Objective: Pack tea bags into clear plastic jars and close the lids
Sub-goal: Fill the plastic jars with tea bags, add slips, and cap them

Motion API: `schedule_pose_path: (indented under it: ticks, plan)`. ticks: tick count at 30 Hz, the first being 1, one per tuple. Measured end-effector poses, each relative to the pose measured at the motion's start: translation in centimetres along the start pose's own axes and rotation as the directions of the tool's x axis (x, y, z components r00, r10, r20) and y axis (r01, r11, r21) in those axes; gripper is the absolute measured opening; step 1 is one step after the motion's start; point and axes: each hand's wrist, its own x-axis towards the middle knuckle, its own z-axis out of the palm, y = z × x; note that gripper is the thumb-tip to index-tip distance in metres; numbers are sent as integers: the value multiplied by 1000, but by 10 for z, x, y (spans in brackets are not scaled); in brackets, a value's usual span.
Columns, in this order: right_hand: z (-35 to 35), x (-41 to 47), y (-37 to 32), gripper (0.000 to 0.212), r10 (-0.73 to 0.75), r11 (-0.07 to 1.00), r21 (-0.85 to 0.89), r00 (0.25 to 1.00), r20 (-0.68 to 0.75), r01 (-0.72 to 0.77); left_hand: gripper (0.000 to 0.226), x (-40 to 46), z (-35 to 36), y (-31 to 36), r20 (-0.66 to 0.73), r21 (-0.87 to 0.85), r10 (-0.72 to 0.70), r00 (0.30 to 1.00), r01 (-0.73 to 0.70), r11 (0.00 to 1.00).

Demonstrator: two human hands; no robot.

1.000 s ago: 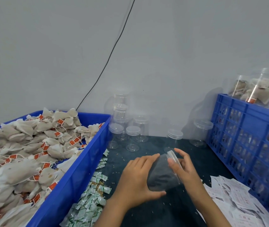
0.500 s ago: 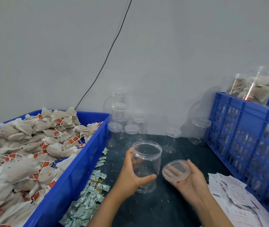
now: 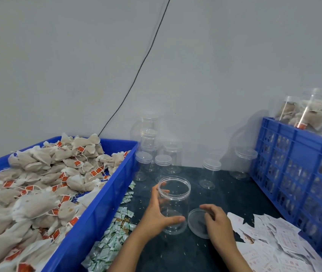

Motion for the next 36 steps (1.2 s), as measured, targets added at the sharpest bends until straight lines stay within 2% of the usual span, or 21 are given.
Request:
schedule_pose_path:
  ticks: [3, 5, 9, 13, 16, 18, 21, 24, 26, 28, 31, 33, 36]
  plan:
    - [2, -3, -2, 31, -89, 991, -101, 996, 27, 91, 100, -4, 1, 4, 3, -33, -37, 999, 37, 999]
    - [1, -5, -8, 32, -152, 982, -107, 988, 29, 154, 101, -8, 2, 11, 0, -38, -84, 997, 83, 996]
    - [-6, -5, -31, 34, -279, 960, -19, 960, -10, 278, 113, -15, 0, 28, 3, 24, -180, 984, 180, 983]
    - [-6, -8, -56, 39, -244, 957, 156, 970, -16, 243, 116, -18, -9, 50, 32, 238, -335, 942, 319, 918]
    - [-5, -7, -78, 43, -223, 950, 210, 973, -55, 229, 85, -14, -19, 79, -23, 549, -520, 854, 446, 707]
    - [-6, -5, -99, 42, -232, 941, 222, 964, -130, 256, 68, -11, -28, 103, -112, 642, -497, 860, 445, 625]
    - [0, -7, -139, 39, -284, 905, 273, 940, -187, 328, 51, -7, -46, 139, -171, 730, -377, 910, 374, 572]
    - [15, -16, -178, 39, -396, 854, 341, 916, -61, 392, 36, -13, -74, 172, -118, 791, -317, 941, 282, 543]
    - [33, -25, -201, 40, -464, 829, 397, 881, 93, 394, 33, -23, -101, 179, -88, 767, -303, 949, 259, 587]
    - [55, -38, -218, 41, -491, 826, 433, 838, 240, 360, 30, -39, -134, 173, -129, 726, -266, 955, 273, 632]
    - [90, -56, -232, 40, -497, 853, 394, 765, 410, 343, 26, -64, -187, 148, -210, 712, -225, 951, 307, 631]
    - [111, -66, -238, 36, -482, 873, 346, 724, 494, 344, 23, -82, -221, 126, -275, 744, -191, 942, 334, 579]
    - [141, -76, -244, 34, -412, 911, 280, 680, 607, 302, 26, -102, -261, 93, -354, 818, -188, 916, 400, 414]
